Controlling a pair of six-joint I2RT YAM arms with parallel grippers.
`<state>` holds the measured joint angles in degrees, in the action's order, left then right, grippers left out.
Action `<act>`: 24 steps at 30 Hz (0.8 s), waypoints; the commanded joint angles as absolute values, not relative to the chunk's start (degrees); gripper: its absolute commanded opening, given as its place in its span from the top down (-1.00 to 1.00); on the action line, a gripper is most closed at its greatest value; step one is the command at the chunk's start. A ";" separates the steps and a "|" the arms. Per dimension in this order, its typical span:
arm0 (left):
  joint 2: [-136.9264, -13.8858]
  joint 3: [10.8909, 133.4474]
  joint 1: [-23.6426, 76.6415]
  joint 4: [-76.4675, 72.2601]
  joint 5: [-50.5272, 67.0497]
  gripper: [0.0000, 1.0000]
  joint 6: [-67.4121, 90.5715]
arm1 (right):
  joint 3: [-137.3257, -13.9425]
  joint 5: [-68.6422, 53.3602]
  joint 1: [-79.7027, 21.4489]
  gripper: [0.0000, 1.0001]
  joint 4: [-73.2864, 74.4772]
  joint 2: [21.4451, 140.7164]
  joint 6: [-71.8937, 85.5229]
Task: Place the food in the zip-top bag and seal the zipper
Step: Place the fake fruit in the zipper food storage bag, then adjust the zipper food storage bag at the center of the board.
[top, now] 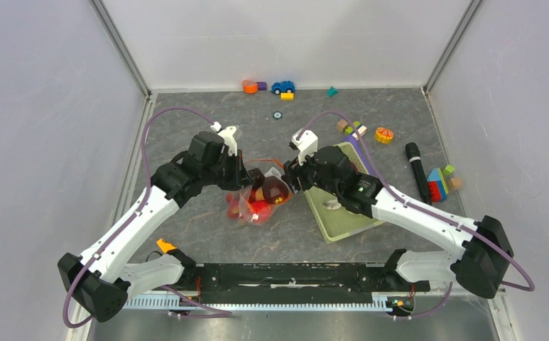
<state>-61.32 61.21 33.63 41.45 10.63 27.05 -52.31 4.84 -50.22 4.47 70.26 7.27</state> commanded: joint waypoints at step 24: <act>-58.86 63.98 33.84 40.90 5.64 0.94 24.70 | -82.22 -13.46 -48.13 1.00 29.29 80.41 3.87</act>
<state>-60.99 61.25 33.63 41.47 8.88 27.03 -74.06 -9.80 -49.12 22.04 78.74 5.21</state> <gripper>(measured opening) 0.028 0.011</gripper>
